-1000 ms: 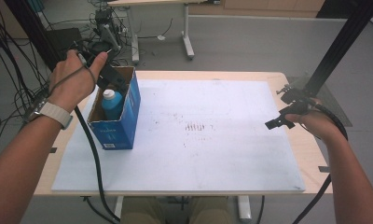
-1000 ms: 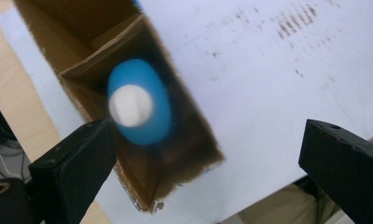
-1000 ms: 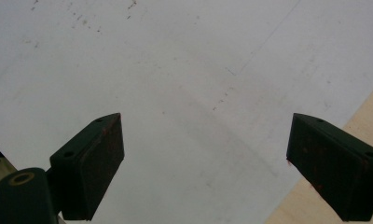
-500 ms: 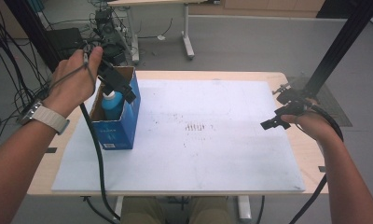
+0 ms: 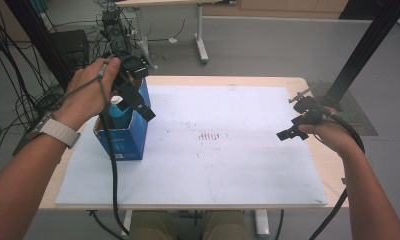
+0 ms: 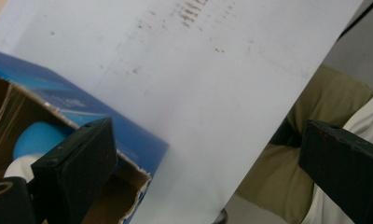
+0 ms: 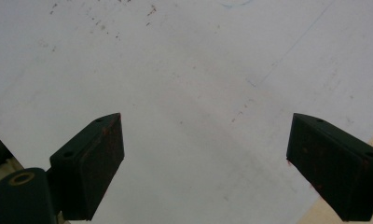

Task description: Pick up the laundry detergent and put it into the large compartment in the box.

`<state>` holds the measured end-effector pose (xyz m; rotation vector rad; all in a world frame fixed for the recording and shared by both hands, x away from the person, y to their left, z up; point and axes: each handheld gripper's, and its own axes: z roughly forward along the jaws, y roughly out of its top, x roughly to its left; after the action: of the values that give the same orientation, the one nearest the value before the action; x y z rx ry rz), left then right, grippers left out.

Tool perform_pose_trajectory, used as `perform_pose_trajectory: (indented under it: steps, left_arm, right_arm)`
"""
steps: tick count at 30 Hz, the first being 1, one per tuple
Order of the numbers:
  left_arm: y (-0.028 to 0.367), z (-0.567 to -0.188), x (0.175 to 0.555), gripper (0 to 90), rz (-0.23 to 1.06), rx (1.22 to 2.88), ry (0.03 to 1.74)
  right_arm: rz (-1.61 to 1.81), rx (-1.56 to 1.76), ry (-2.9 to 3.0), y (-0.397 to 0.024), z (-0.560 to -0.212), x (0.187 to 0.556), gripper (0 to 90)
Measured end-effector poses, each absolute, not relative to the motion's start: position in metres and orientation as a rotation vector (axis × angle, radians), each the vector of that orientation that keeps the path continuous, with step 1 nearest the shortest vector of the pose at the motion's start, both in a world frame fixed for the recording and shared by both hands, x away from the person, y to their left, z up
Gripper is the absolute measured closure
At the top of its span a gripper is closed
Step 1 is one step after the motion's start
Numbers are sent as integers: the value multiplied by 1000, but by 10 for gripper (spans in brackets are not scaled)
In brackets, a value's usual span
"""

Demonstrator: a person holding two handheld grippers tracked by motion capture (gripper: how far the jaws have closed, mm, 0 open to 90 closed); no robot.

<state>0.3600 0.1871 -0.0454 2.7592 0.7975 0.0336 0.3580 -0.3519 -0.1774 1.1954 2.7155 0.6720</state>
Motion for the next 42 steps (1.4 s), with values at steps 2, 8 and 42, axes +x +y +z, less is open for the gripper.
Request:
perform_pose_trajectory:
  steps: [2,8,42]
  left_arm:
    - [179,-49,361,49,20,2791,746]
    - [158,-58,362,51,19,2865,650]
    - [118,-95,361,52,-97,2971,288]
  right_arm:
    - [676,1189,2714,-351,-176,357,111]
    - [683,1176,2717,-352,-176,355,111]
    - [675,1157,2735,-342,-176,353,111]
